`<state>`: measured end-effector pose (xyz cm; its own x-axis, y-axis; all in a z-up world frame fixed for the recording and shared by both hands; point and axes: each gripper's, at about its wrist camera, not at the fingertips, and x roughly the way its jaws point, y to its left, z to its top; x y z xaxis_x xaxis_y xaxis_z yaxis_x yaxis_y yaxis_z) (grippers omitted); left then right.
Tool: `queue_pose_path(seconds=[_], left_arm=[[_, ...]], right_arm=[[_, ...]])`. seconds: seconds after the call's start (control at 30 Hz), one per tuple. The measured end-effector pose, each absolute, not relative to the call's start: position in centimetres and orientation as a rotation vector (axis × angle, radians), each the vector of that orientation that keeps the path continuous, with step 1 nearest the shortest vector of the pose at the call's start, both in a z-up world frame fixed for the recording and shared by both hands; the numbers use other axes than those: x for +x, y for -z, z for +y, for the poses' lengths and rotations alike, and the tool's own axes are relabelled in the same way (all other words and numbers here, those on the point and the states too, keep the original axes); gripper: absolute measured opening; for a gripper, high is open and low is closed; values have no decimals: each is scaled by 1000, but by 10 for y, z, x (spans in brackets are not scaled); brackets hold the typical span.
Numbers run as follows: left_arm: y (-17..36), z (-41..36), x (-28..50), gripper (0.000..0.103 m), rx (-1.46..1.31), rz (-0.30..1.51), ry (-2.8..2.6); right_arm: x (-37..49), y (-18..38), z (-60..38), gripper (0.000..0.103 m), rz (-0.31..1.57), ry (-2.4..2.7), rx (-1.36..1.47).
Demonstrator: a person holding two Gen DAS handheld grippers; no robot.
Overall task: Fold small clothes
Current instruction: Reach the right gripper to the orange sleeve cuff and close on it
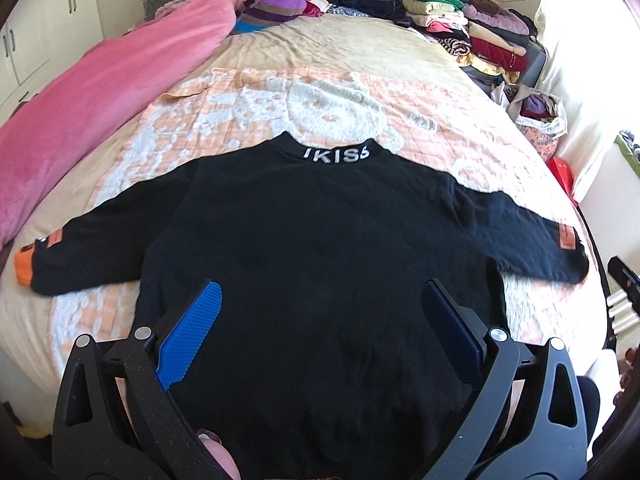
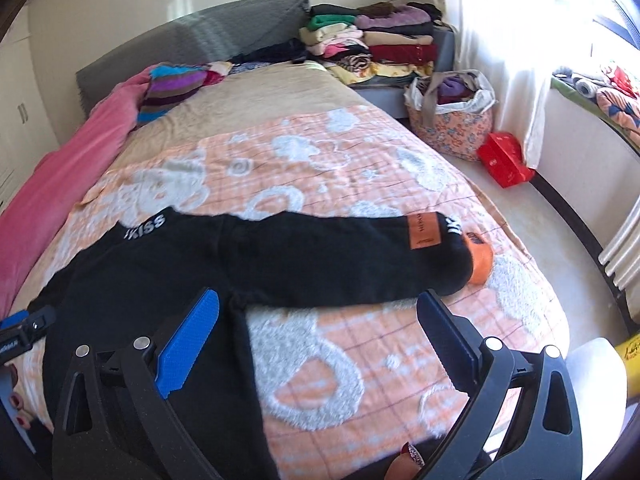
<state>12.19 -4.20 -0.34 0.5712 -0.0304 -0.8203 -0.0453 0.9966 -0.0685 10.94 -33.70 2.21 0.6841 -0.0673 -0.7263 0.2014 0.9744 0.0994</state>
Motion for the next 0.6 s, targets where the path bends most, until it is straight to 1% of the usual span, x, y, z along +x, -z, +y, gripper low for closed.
queue_pose_path(seconds=[0.2,0.43,0.6], left_arm=[[11,-52,151,94,-81,973,-2],[22,-64,187,94,-71,995,4],[34,-71,211,94,-74,1023,11]], right_arm=[[148,-16,-377,99,803,247,223],[188,-8,-432,99,777,423,351],[204,15,-462,99,785,534,403]])
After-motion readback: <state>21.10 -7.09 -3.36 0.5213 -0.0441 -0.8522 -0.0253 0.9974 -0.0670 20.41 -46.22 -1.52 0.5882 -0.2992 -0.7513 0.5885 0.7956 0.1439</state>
